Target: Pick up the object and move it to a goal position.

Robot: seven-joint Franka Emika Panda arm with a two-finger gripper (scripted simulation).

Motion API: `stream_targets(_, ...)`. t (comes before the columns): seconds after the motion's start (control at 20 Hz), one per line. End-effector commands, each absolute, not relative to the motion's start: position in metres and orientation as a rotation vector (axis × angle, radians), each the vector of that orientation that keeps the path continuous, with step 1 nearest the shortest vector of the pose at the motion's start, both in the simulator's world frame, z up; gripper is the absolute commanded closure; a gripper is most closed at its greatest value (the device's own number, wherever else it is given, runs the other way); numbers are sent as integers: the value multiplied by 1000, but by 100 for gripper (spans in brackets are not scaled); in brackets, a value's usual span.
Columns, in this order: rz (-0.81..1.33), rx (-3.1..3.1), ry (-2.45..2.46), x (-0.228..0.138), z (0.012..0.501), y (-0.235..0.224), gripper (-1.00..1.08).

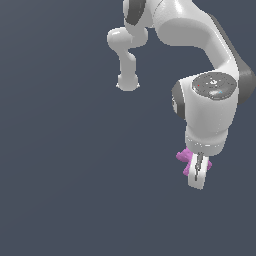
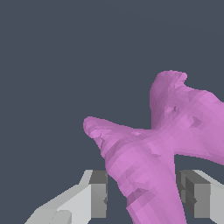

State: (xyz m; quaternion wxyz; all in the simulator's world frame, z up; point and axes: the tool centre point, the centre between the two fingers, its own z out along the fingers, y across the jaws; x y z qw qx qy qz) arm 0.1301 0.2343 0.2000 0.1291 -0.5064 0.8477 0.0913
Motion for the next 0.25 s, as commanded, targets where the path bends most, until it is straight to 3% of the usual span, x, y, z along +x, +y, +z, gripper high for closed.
stream_targets(0.0, 266, -1473, 2465, 133, 208, 233, 108)
stream_targets(0.2, 266, -1473, 2464, 134, 212, 232, 108)
